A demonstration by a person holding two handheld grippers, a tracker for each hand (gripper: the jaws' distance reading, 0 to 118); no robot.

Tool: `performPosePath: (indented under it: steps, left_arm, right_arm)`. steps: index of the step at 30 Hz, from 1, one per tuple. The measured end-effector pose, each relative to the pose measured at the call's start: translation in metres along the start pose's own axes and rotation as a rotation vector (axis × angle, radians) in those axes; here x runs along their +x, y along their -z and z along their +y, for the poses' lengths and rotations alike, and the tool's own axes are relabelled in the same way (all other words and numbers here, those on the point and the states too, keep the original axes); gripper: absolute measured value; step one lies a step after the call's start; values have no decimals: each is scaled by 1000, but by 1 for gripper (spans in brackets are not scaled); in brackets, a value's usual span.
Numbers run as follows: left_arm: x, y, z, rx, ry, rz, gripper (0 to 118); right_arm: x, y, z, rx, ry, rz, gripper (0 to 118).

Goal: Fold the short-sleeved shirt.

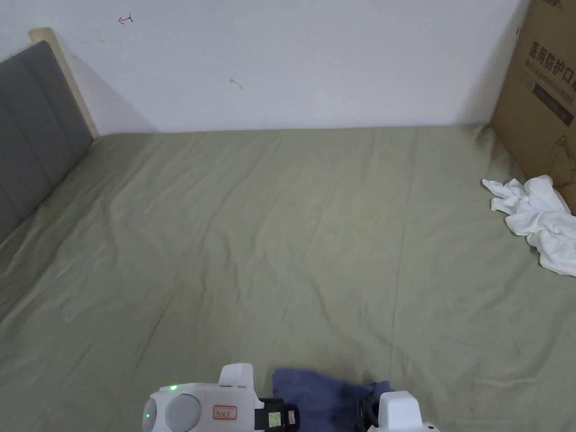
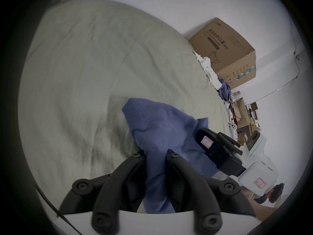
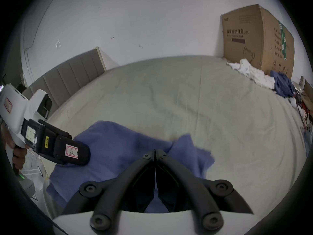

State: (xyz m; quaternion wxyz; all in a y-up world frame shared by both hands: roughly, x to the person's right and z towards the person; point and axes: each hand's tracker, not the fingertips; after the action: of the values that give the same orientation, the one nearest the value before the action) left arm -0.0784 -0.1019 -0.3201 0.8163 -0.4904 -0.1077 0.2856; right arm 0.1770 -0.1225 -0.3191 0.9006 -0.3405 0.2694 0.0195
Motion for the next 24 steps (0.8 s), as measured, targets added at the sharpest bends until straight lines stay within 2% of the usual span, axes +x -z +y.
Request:
performPosePath:
  steps: [5, 7, 9, 17, 18, 19, 24]
  left_arm:
    - [-13, -40, 33, 48, 91, 69, 17]
    - [-27, -60, 46, 54, 111, 102, 17]
    - [-45, -84, 60, 74, 122, 166, 17]
    - [-166, -190, 116, 113, 77, 464, 17]
    - [-180, -201, 120, 118, 60, 487, 17]
    - [-196, -213, 124, 119, 52, 509, 18]
    - [-245, -244, 135, 100, -13, 590, 18]
  right_arm:
    - [4, -20, 41, 132, -28, 18, 0]
    - [24, -10, 44, 175, -51, 21, 0]
    - [28, -15, 61, 217, -55, 29, 0]
    - [34, -16, 108, 313, -97, 38, 0]
    - [11, -25, 110, 317, -104, 39, 0]
    - [5, -25, 113, 319, -109, 41, 0]
    - [-4, -11, 125, 314, -121, 49, 0]
